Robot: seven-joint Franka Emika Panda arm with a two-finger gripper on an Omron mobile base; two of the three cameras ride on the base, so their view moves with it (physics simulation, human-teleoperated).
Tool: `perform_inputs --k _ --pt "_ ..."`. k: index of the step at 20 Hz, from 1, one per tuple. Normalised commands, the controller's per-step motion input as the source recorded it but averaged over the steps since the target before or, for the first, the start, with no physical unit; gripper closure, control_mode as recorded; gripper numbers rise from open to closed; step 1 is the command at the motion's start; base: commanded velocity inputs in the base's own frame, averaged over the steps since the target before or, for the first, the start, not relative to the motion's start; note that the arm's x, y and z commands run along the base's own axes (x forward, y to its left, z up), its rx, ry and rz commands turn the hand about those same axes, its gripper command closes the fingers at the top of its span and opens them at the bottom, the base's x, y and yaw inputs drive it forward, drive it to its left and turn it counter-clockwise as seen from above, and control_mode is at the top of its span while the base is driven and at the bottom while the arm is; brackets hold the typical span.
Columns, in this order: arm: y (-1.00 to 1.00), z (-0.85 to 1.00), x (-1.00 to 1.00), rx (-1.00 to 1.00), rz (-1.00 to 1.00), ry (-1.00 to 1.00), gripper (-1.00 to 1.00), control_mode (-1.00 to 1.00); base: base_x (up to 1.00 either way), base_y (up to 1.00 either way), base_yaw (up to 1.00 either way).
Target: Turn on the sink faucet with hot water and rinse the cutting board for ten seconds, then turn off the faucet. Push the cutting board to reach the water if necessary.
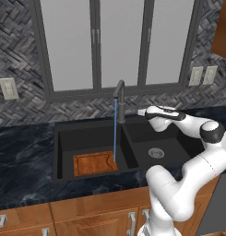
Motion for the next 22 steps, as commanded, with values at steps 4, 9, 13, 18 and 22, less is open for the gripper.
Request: perform_inputs --k 4,9,13,18,22 --pt "0.0 0.07 0.05 0.0 0.0 0.0 -1.0 -1.0 0.0 0.0 0.0" --pt "0.0 0.12 0.05 0.0 0.0 0.0 -1.0 -1.0 0.0 0.0 0.0" --pt "0.0 0.09 0.0 0.0 0.0 0.0 -1.0 -1.0 0.0 0.0 0.0" --pt "0.0 0.02 0.0 0.0 0.0 0.0 -1.0 -1.0 0.0 0.0 0.0" --pt "0.0 0.08 0.01 0.0 0.0 0.0 -1.0 -1.0 0.0 0.0 0.0"
